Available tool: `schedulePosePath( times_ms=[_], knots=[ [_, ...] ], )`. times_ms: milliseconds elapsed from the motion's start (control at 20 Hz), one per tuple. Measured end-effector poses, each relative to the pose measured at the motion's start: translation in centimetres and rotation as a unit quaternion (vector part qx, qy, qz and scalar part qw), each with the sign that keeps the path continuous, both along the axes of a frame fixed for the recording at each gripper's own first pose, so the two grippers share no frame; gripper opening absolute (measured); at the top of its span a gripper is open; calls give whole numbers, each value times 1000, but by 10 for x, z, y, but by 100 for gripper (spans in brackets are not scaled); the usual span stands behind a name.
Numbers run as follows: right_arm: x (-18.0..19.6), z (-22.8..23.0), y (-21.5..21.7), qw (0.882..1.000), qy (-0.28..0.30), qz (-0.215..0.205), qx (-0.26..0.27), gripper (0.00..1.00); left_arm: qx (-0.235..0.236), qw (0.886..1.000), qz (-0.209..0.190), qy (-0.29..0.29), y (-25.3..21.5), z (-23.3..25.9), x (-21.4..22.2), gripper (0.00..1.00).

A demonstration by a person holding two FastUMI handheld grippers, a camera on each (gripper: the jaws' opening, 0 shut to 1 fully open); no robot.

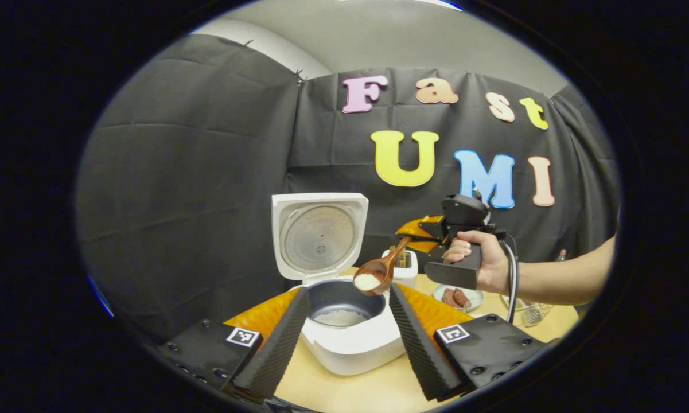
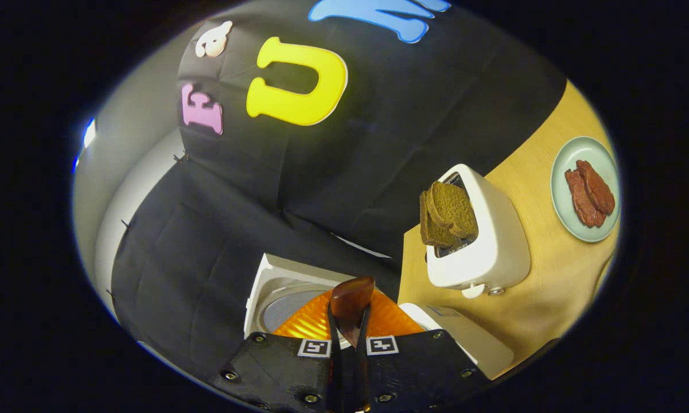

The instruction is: Close the left gripper, press the button to open the rice cooker; take a wooden spoon from the chopstick holder with the right hand, scoop a spoonful of rice and pour it into the rice cooker, then put the wooden spoon back into the chopstick holder.

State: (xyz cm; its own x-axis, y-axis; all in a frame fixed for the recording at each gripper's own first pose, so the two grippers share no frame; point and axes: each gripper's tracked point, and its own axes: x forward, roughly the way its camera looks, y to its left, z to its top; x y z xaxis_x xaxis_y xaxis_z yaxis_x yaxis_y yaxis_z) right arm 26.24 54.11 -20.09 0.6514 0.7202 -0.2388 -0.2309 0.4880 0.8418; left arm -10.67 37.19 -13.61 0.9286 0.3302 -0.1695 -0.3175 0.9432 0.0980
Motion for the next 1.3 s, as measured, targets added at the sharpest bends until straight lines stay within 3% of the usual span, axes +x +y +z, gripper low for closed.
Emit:
schedulePosePath(
  times_ms=[200,350,550,800,850,900,1000,1100,1300],
  knots=[
    [-10,-11,28,987,-95,52,-121,8,1,1000,13,2,7,-1,-9,96],
    [-20,-10,49,958,-178,96,-206,8,-3,1000,28,0,12,-1,-17,96],
    [-46,0,78,898,-296,164,-282,8,-2,999,41,1,9,0,-21,96],
    [-81,29,92,795,-447,222,-344,8,4,999,50,-4,14,1,-36,96],
    [-88,33,94,782,-463,232,-348,8,4,999,51,-5,12,0,-34,96],
    [-93,35,96,776,-469,241,-345,8,2,999,51,-6,12,1,-34,96],
    [-90,33,96,786,-461,247,-328,8,0,999,51,-8,11,1,-33,96],
    [-85,44,91,810,-444,232,-306,8,2,999,50,-10,10,2,-34,96],
    [-70,71,68,875,-371,198,-239,8,6,999,42,-12,-2,6,-34,96]
  ],
)
